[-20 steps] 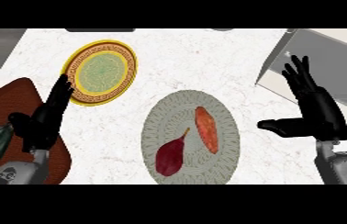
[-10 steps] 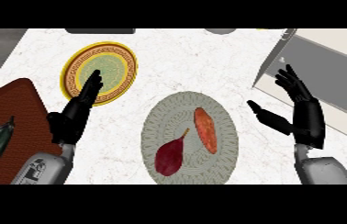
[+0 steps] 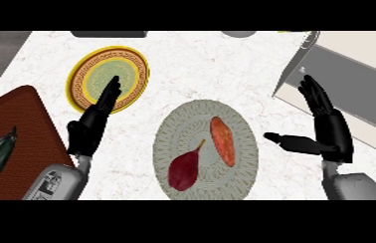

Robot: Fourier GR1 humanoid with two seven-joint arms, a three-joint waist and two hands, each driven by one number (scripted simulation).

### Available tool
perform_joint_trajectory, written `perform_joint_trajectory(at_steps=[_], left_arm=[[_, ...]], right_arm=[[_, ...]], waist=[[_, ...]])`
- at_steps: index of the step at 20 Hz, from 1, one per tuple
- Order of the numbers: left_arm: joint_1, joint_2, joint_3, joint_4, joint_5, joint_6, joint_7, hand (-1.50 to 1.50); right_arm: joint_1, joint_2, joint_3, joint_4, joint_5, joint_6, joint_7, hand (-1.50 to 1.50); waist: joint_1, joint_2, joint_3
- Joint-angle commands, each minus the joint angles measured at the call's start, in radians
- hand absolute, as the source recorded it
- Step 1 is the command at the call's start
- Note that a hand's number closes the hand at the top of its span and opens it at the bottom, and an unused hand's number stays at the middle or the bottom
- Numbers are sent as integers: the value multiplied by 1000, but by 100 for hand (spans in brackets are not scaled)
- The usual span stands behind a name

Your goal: Pick the sweet potato from the placemat and place it in the tiered shelf

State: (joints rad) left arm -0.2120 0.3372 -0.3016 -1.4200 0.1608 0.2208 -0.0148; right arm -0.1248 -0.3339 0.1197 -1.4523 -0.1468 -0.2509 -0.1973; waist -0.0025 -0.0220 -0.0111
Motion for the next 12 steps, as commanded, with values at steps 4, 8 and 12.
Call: perform_joint_trajectory(at_steps=[4, 8, 12], left_arm=[[-13, -31, -3, 8, -14, 8, 21, 0], [5, -16, 20, 30, -17, -18, -16, 0], [-4, -18, 15, 30, -31, -13, -9, 0]], right_arm=[[-133, -167, 96, -86, 62, 135, 375, -150], [-179, -207, 149, -196, 93, 178, 594, -150], [-276, -266, 254, -275, 111, 310, 797, -150]], waist=[[8, 20, 9], [5, 19, 9], [7, 19, 8]])
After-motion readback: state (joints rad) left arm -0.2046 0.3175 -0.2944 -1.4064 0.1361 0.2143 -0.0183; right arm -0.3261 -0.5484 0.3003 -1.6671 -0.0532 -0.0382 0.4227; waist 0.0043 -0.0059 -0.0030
